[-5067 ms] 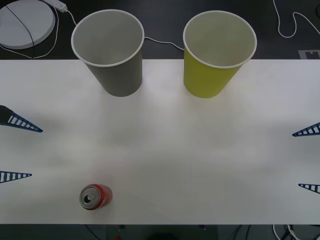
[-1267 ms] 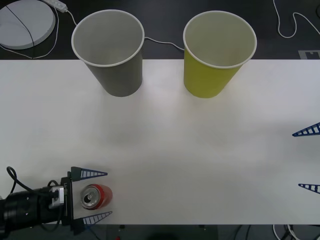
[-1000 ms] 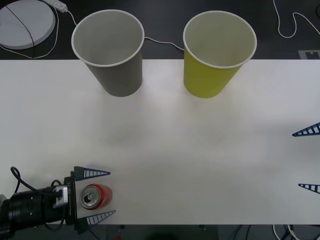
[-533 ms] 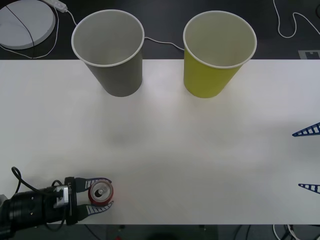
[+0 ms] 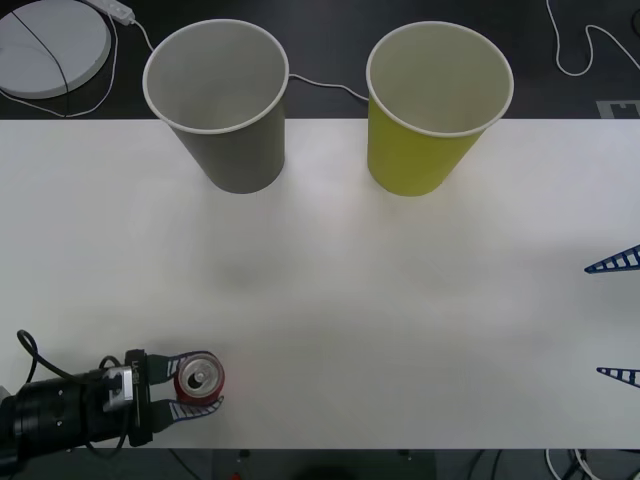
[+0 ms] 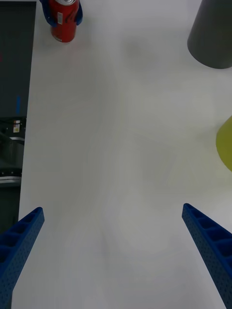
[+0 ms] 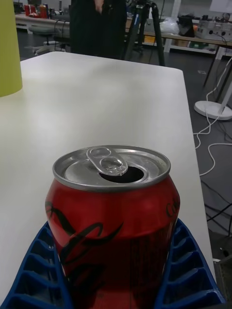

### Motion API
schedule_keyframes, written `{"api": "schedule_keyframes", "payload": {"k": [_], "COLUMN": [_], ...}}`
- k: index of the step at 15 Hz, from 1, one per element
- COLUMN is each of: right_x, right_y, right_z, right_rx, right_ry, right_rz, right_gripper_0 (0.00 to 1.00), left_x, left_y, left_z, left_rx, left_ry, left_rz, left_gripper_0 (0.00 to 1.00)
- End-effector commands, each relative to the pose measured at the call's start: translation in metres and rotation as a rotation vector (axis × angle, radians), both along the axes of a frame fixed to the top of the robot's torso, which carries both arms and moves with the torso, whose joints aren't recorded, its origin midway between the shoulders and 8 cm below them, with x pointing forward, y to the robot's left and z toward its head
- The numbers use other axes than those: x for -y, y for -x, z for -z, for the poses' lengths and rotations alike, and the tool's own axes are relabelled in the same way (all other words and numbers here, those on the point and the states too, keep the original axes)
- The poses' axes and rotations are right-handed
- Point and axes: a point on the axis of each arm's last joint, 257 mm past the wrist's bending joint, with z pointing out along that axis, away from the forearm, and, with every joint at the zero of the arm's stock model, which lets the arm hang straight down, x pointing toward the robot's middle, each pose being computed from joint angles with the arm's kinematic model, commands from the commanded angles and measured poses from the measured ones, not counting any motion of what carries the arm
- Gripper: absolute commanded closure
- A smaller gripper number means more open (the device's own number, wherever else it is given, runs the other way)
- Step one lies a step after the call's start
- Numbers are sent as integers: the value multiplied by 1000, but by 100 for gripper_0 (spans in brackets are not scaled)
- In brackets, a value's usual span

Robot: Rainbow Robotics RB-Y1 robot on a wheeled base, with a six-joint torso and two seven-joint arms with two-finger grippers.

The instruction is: Put the can into the green bin and the plastic bottle into the gray bin

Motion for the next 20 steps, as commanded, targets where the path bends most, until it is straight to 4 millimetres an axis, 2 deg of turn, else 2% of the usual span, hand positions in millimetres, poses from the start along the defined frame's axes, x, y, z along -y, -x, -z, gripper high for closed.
{"api": "schedule_keyframes", "payload": {"k": [1, 8, 11, 17, 20], "right_x": [0, 0, 0, 0, 0], "right_y": [0, 0, 0, 0, 0], "right_z": [0, 0, 0, 0, 0], "right_rx": [0, 0, 0, 0, 0], "right_ry": [0, 0, 0, 0, 0], "right_rz": [0, 0, 0, 0, 0], "right_gripper_0": [0, 0, 0, 0, 0], "left_x": [-7, -45, -59, -58, -53], "left_y": [-6, -28, -36, -44, -65], "left_z": [-12, -68, -93, -153, -182], "left_rx": [-36, -187, -183, -241, -272], "left_ry": [-22, -231, -343, -442, -455], "left_rz": [-4, -60, -93, -150, -203], "left_gripper_0": [100, 100, 100, 100, 100]}}
